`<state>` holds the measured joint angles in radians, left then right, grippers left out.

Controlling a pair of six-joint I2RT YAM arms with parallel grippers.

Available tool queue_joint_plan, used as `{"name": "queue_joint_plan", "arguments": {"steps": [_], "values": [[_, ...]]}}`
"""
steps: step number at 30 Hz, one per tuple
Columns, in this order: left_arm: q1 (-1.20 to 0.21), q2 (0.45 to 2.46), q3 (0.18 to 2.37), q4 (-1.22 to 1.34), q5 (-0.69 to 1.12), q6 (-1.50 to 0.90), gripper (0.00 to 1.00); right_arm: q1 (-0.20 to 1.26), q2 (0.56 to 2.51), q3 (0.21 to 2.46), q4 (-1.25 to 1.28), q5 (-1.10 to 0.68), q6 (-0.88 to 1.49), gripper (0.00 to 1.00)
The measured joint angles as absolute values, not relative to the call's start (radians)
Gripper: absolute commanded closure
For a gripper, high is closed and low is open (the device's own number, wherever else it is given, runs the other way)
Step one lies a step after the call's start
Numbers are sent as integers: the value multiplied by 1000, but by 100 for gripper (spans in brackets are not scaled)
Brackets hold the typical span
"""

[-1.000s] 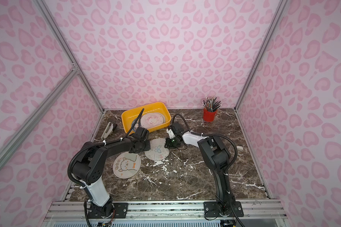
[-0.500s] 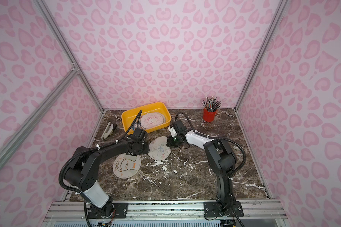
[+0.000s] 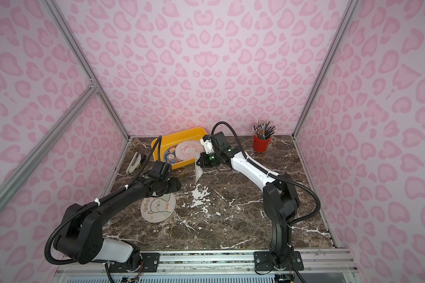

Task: Put the coasters into the storage box
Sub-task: Pick up the coaster from the center of the board, then place the coaster in the storage box.

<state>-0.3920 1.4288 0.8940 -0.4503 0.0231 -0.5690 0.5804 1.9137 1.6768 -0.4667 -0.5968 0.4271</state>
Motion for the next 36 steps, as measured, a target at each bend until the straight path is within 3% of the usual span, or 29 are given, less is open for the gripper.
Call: {"name": "queue_joint_plan", "arguments": {"steps": [6,17,30,36], "values": [[-367,1348,846,-486,24,-569,16,585,2047,1925,-508,-608,416,100],[-344,1256,778,-530,22,-576,12,590,2446,2504,-570,-641,403,100],[-323,1262,766,-543,23,-575,10,540,2627,2550,-316,-736,525,99],[-322,1283,766,-543,23,-572,10,459,2714,2568,-331,-725,568,98]]}}
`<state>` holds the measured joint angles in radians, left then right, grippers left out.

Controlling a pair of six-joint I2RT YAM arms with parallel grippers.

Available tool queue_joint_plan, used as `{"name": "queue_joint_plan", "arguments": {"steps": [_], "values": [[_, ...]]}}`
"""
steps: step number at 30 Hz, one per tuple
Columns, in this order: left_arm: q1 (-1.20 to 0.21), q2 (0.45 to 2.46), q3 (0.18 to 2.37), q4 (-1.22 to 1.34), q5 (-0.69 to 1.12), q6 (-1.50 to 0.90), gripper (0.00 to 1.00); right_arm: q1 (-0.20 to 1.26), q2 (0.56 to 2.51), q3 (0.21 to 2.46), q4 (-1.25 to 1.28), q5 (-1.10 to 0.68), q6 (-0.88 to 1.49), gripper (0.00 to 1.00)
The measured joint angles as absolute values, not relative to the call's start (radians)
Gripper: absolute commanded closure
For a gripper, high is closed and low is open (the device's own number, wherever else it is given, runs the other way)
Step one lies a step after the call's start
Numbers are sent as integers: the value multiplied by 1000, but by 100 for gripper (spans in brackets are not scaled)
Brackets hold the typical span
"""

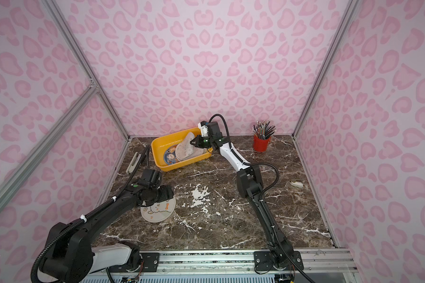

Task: Put the coasters into the storage box
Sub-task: Place the coaster in the storage box.

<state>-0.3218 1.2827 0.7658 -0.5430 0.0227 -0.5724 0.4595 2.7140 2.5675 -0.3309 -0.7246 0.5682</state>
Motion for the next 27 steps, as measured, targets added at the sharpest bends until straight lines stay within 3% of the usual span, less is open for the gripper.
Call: {"name": "queue_joint_plan", "arguments": {"steps": [2,6,8,22,27], "values": [[-322,1287,767,-543,23,-572,10,439,2722,2569,-341,-712,574,93],[-322,1295,769,-543,23,-572,10,419,2727,2571,-371,-678,579,51],[-322,1298,769,-543,22,-571,10,418,2726,2573,-390,-656,562,43],[-298,1279,784,-596,-38,-570,6,417,2584,2455,-467,-548,504,35],[-252,1253,773,-649,-89,-601,1,428,2484,2318,-474,-540,472,25]]}}
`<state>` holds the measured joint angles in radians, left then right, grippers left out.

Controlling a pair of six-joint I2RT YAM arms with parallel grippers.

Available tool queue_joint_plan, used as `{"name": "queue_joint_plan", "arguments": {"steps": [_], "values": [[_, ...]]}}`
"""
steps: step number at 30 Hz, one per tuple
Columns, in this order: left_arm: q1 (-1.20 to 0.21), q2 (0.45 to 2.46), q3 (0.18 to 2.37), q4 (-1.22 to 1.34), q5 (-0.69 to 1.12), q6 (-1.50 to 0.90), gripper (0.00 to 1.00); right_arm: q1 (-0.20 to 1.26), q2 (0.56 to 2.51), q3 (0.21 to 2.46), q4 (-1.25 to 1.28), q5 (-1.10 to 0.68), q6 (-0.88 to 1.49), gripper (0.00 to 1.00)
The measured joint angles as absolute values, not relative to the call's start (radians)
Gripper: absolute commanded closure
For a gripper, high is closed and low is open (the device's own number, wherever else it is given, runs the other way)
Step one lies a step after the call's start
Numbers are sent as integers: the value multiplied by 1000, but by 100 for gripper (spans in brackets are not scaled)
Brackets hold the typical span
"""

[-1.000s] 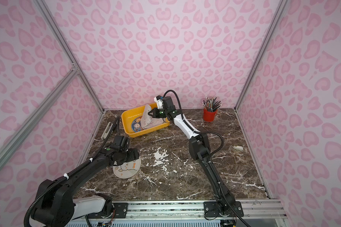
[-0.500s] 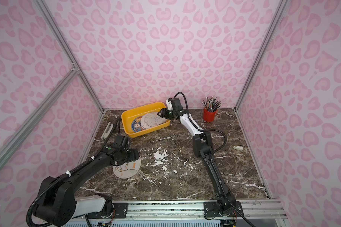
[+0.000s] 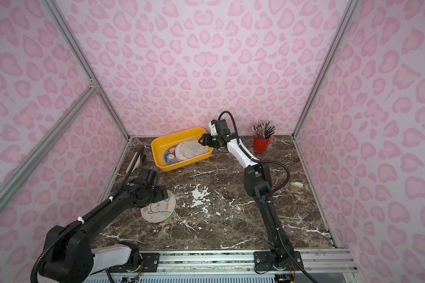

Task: Put the coasters into the storage box
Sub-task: Place the coaster in the storage box, then move the coaster to the center of the board.

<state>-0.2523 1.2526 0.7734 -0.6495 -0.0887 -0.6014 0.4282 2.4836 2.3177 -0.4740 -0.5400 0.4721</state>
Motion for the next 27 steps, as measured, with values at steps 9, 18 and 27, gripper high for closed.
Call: {"name": "queue_joint_plan", "arguments": {"steps": [9,18,27], "values": [[-149,1220,686,-680,-112,-661,1,459,2263,1992,-453,-561,406,18],[-99,1261,615,-606,-110,-673,1,489,2078,1713,-387,-577,377,17],[-97,1338,599,-549,-121,-667,1,489,2021,1629,-355,-576,371,16]]}}
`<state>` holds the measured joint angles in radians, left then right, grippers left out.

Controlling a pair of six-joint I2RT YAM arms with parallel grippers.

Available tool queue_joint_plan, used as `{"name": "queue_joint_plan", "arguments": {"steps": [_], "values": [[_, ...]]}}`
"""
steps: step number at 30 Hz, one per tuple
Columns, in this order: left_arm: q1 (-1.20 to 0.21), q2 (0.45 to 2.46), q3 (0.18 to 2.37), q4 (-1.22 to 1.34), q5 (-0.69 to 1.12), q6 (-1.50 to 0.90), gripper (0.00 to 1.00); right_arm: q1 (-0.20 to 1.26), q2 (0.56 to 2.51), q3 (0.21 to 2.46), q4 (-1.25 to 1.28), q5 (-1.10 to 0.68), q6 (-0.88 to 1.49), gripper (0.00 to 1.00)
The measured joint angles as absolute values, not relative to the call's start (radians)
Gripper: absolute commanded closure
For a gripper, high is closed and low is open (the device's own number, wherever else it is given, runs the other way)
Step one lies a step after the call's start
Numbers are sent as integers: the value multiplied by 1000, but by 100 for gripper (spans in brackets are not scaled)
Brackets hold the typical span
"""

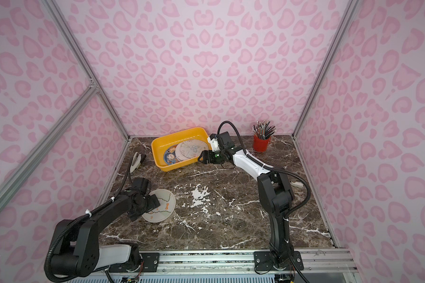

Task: Put the coasters into the storage box
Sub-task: Move the coaster to the center of the board.

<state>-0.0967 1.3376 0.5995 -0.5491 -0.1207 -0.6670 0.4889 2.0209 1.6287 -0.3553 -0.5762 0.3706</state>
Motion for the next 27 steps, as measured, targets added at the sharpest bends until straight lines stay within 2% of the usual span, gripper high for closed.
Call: {"name": "queue_joint_plan", "arguments": {"steps": [9,27], "values": [[-135,1338,601,-499,-126,-638,2,488,2019,1594,-346,-577,356,16],[-428,1489,745,-501,-51,-627,3,504,2013,1546,-334,-577,356,15]]}}
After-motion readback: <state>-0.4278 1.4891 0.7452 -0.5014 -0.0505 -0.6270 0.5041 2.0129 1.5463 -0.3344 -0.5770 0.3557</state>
